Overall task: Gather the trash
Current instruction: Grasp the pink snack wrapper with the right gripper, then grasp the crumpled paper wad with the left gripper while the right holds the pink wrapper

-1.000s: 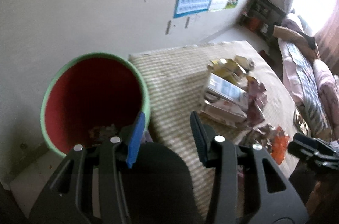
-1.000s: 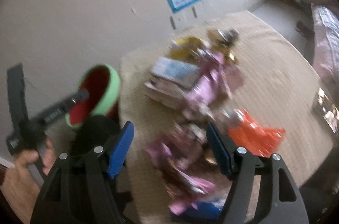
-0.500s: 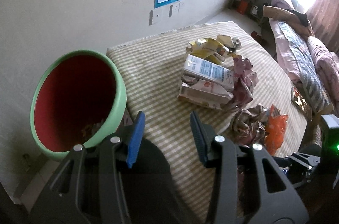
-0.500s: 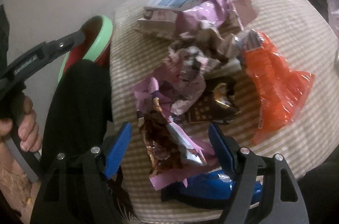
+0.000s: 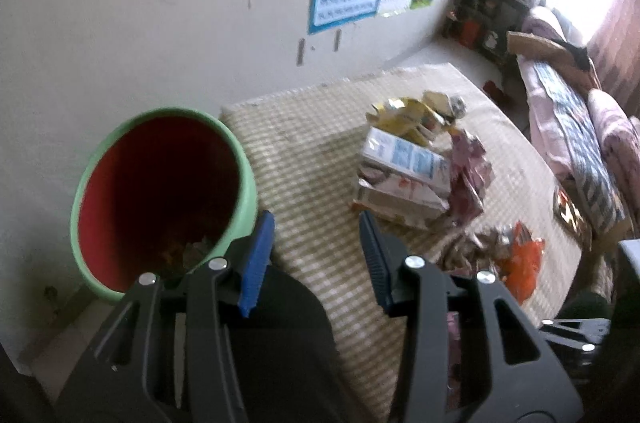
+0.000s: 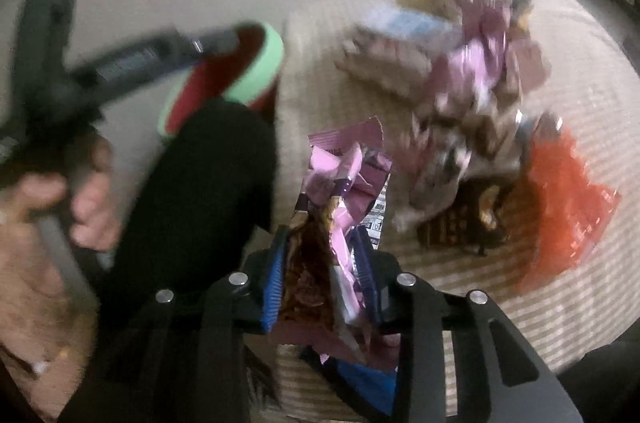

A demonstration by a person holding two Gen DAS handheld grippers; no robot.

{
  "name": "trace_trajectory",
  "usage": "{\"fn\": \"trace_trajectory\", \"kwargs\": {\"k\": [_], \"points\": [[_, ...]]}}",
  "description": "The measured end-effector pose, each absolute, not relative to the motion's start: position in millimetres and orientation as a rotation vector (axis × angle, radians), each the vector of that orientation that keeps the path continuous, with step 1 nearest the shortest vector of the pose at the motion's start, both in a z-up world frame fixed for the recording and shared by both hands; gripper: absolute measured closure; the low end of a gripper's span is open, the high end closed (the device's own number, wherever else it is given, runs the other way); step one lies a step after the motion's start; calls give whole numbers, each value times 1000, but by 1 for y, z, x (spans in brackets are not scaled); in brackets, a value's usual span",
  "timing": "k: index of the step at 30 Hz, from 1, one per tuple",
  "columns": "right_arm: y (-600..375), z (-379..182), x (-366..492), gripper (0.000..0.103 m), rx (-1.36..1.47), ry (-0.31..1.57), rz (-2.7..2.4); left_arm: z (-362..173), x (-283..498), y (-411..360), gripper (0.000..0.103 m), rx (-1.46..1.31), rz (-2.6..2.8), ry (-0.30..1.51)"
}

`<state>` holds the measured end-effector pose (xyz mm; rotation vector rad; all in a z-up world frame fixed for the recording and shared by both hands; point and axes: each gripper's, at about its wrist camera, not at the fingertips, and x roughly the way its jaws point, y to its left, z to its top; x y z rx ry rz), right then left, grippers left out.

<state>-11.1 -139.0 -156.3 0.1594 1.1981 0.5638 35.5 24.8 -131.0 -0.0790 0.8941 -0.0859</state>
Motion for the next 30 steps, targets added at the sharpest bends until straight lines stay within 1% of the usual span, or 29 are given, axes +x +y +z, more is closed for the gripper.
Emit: {"fn": "trace_trajectory", "kwargs": {"k": [6, 11, 13, 17, 23, 28, 29, 30], "points": [[-167, -104, -2, 71, 194, 1030, 467, -127, 38, 37, 61, -109, -54, 881], [-218, -78, 7, 70, 290, 915, 288, -144, 38, 5, 61, -74, -190, 970], [-237, -78, 9, 70, 345, 907, 241, -152, 38, -20, 56, -21, -263, 1000], [-260, -87, 8, 70, 407, 921, 173, -164, 40, -66, 56, 65, -389, 1023], [-267, -100, 3, 69, 459, 936, 173, -190, 41, -119, 52, 174, -530, 1094], [-261, -101, -2, 69, 451, 932, 186, -206, 44, -126, 53, 171, -512, 1121], [-259, -101, -2, 69, 446, 928, 190, -206, 45, -125, 54, 159, -512, 1127], [-258, -101, -2, 69, 446, 925, 195, -206, 47, -124, 60, 153, -509, 1129]]}}
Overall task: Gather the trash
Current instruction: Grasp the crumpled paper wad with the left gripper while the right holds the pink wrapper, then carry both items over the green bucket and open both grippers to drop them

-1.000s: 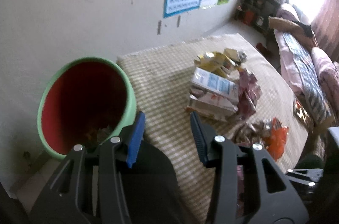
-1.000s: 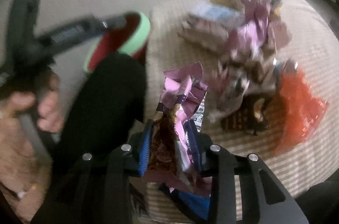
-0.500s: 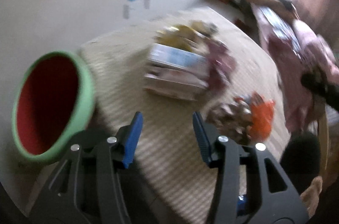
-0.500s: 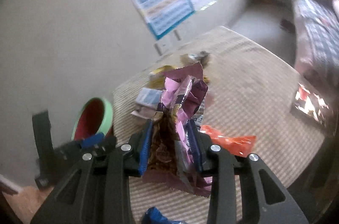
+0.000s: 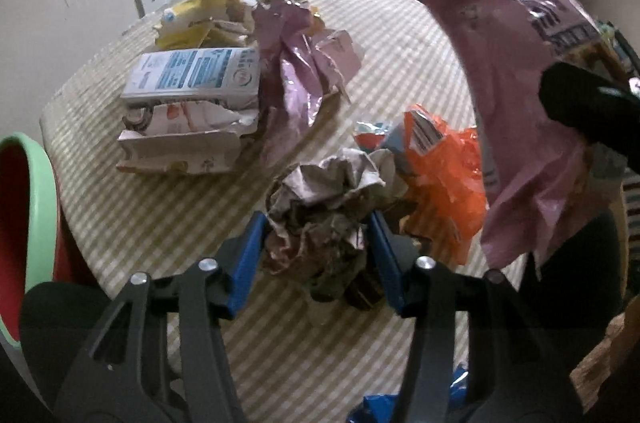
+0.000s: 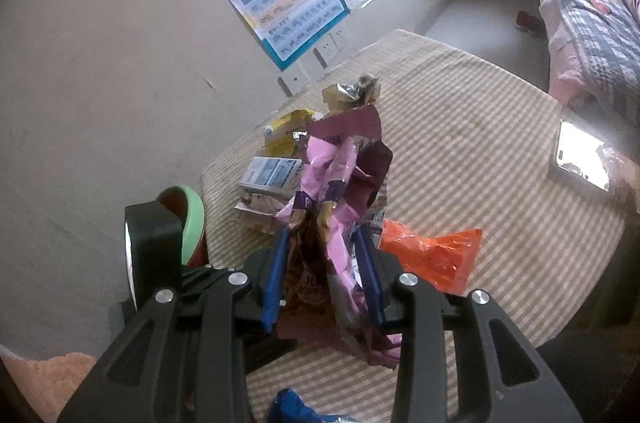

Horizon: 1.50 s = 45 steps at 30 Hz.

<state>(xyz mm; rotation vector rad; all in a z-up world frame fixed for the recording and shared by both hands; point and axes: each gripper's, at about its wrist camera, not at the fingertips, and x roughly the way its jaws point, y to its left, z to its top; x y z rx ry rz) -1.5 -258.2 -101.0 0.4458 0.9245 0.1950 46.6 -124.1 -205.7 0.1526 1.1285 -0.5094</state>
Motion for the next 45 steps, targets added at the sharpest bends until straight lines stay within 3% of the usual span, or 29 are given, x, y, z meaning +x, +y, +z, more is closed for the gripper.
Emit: {"fn": "trace_trajectory", "kwargs": {"k": [7, 36, 45], "points": [[-259, -107, -3, 69, 476, 922, 204, -195, 40, -108, 67, 101, -491, 1113], [-221, -83, -5, 69, 417, 914, 269, -122, 35, -18, 67, -98, -283, 917], [-198, -82, -3, 69, 372, 937, 299, -125, 38, 4, 67, -144, -245, 923]]}}
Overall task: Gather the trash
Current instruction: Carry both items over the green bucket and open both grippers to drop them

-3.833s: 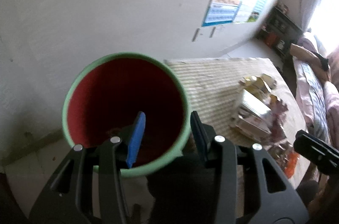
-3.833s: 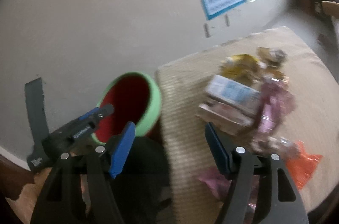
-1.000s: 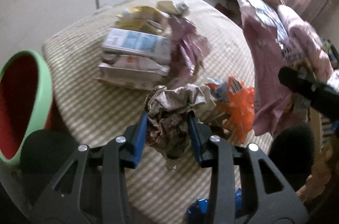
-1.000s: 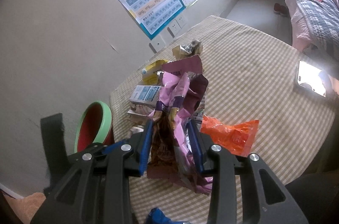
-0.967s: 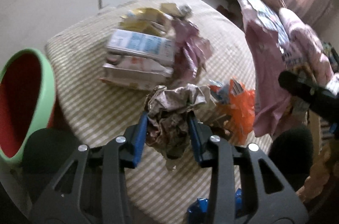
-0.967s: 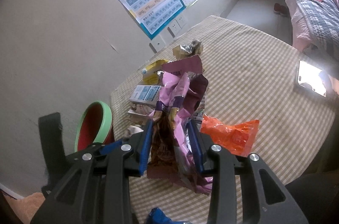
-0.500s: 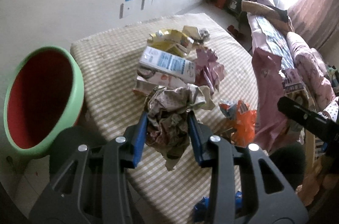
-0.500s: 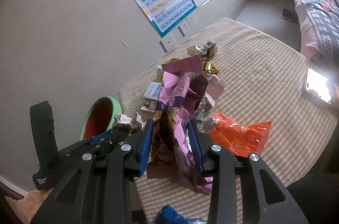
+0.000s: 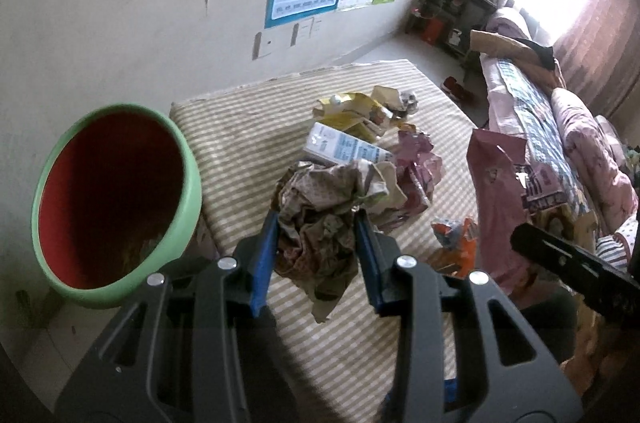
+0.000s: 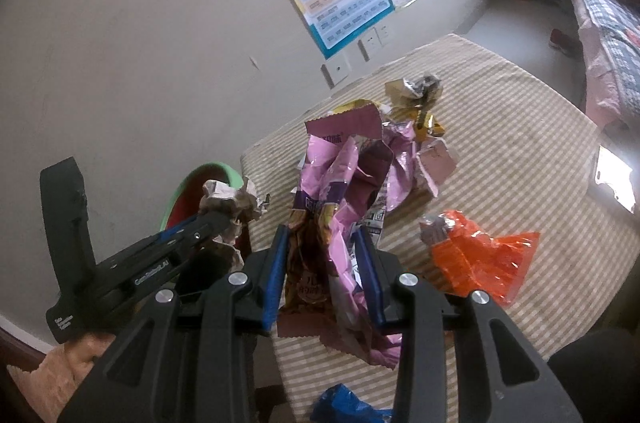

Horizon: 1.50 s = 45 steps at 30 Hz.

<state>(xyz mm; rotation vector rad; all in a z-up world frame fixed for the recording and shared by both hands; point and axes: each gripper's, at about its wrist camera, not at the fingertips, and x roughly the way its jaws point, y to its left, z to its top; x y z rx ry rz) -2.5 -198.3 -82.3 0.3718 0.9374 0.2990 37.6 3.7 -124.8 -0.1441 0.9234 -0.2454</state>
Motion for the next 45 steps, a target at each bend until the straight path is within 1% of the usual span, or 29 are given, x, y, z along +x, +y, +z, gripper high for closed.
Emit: {"fn": "trace_trajectory", "kwargs": {"k": [20, 29, 45], "points": [[-161, -76, 8, 69, 290, 963, 337, -113, 35, 47, 67, -203, -176, 848], [-134, -73, 18, 69, 250, 972, 383, -109, 36, 83, 66, -243, -93, 826], [-83, -74, 31, 69, 166, 996, 477, -117, 33, 137, 66, -304, 24, 823]]}}
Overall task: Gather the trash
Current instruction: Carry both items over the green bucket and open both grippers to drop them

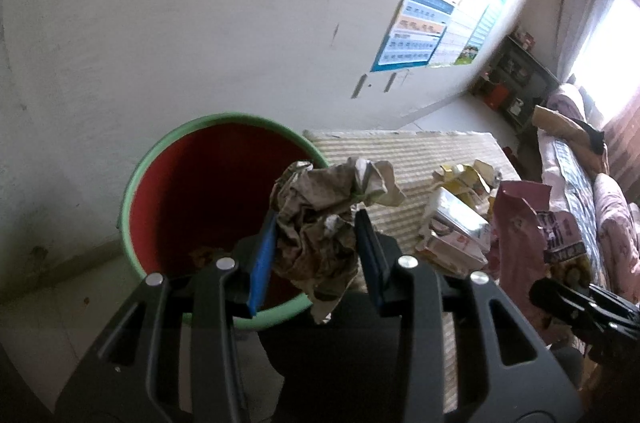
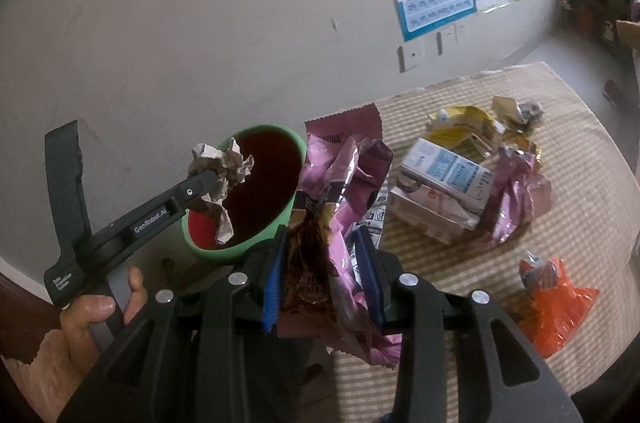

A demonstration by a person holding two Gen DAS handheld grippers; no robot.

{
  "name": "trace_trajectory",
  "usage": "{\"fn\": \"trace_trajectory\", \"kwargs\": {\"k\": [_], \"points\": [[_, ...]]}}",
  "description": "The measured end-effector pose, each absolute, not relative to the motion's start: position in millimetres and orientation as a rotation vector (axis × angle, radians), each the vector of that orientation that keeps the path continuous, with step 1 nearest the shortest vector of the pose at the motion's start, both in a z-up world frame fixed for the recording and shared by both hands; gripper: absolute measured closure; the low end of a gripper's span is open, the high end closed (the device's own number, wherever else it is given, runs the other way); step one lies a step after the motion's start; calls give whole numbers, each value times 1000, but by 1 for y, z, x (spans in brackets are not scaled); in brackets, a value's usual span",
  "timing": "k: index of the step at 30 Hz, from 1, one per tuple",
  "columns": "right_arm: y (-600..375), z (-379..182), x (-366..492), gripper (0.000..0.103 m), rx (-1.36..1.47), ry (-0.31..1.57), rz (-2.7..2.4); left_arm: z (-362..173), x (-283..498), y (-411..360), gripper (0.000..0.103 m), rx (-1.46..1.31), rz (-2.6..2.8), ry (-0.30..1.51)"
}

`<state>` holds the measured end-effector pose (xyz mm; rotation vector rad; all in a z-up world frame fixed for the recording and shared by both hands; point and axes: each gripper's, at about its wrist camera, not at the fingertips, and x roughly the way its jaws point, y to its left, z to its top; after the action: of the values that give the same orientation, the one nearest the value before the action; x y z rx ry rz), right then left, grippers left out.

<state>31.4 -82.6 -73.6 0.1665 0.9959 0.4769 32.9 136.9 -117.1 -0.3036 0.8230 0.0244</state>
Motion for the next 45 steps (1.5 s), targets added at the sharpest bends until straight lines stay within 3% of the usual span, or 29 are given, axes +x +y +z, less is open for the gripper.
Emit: {"fn": "trace_trajectory", "kwargs": {"k": [27, 31, 33, 35, 45], "points": [[30, -98, 89, 68, 58, 1034, 696, -149, 44, 209, 66, -363, 198, 873], [35, -102, 96, 68, 73, 1037, 704, -150, 46, 215, 59, -353, 210, 866], [37, -101, 100, 63, 99, 1027, 714, -150, 50, 216, 54, -352, 220, 860], [37, -98, 105, 41, 140, 1015, 721, -148, 51, 219, 44, -356, 238, 844], [12, -81, 95, 41, 219, 984, 691, -142, 47, 215, 42, -371, 231, 834]]}}
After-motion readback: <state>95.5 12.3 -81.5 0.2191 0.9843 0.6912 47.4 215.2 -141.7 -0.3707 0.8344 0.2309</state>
